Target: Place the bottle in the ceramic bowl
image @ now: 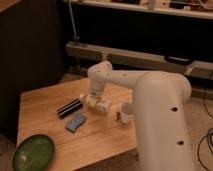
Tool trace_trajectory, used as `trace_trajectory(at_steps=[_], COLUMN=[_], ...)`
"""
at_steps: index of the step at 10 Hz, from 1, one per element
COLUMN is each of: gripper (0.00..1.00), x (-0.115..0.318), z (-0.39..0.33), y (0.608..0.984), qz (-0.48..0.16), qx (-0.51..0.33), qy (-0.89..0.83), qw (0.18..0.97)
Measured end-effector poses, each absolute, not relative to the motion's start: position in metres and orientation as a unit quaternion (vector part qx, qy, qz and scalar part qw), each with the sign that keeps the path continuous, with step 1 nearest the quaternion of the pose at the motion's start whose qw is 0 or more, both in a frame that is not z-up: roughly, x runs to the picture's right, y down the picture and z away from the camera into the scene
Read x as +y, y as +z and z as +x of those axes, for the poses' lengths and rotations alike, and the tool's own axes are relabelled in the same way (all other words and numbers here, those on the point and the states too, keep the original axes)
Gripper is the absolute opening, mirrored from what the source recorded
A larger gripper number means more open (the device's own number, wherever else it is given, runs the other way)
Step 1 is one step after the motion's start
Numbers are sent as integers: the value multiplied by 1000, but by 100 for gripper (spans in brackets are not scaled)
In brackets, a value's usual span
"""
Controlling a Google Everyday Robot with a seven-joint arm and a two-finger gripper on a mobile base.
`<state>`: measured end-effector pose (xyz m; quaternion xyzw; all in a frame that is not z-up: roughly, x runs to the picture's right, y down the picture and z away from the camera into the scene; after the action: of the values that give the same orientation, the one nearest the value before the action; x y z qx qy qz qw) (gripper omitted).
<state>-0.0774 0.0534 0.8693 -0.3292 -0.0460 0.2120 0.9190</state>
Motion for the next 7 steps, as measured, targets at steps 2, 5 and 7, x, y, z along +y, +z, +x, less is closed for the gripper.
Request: trace_trajectory(at_steps=[2,5,7], gripper=[0,0,0], x=[34,39,66], z=[-89,-138,-174], y=[828,761,726], qz=[-328,-352,-371], qx=[-86,-151,-184], qy=[198,137,80], qw=[920,913,907])
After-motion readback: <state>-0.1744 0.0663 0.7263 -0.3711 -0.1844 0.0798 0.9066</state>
